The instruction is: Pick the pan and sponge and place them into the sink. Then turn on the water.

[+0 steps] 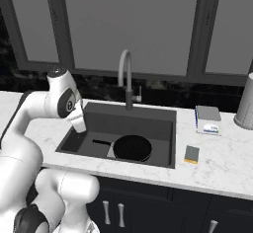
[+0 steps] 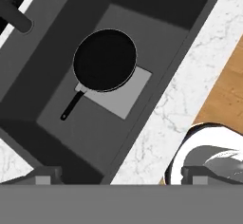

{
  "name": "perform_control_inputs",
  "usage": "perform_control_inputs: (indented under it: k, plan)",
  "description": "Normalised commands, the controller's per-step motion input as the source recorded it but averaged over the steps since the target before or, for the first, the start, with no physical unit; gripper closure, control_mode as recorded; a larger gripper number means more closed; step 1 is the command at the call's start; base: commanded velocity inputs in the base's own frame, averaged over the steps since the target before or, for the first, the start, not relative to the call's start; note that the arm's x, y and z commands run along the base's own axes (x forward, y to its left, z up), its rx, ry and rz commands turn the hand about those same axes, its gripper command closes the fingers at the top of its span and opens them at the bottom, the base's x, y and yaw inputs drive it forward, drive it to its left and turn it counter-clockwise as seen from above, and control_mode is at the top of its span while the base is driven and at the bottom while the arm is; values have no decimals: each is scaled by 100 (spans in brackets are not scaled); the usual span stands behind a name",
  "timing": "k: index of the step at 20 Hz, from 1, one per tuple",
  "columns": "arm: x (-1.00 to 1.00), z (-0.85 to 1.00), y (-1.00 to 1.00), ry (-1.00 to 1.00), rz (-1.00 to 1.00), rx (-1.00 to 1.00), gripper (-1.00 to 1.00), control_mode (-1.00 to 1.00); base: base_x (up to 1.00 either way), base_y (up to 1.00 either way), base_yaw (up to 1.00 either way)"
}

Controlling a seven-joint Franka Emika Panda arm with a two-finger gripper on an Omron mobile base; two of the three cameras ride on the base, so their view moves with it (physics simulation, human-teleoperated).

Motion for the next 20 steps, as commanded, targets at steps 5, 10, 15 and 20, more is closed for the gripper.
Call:
perform_control_inputs:
  k: [5,10,15,20]
  plan:
    - [-37,21,-99,-6,9,12,-100,-100,0,0,0]
    - [-34,14,-99,-2,10,2,-100,-100,0,0,0]
    - [-34,5,-96,0,14,0,-100,-100,0,0,0]
    - [-10,0,-82,0,22,0,-100,-100,0,0,0]
